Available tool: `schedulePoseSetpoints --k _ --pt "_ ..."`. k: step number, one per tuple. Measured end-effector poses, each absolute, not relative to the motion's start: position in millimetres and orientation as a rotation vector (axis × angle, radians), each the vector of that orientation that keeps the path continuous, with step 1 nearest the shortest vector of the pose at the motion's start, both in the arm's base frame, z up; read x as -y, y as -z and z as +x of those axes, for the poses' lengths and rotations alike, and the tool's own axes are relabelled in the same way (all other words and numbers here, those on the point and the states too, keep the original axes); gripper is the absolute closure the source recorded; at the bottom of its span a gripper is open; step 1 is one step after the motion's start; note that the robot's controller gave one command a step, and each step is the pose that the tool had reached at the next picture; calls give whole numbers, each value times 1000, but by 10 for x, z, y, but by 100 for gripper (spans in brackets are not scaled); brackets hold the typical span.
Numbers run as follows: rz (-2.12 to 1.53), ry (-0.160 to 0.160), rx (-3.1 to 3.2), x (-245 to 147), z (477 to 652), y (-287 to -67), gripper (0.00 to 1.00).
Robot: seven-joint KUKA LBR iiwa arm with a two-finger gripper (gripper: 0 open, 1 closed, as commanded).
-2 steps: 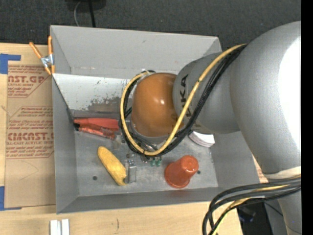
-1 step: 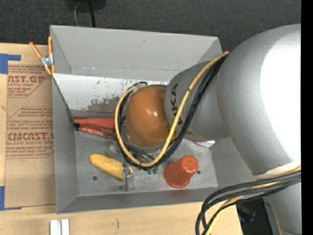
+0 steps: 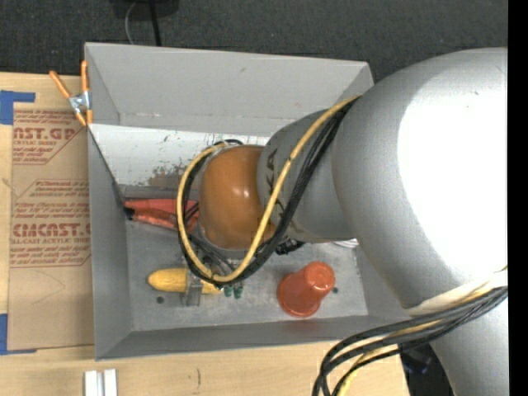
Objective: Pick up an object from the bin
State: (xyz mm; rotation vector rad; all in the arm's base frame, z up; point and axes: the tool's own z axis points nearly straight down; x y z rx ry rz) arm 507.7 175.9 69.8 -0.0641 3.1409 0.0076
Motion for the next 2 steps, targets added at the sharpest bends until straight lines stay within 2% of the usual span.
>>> schedulePoseSetpoints --k 1,2 --pt "-63 -8 -3141 -1758 5077 -698 100" --pt "-133 -8 -3137 -1732 5055 -1799 100"
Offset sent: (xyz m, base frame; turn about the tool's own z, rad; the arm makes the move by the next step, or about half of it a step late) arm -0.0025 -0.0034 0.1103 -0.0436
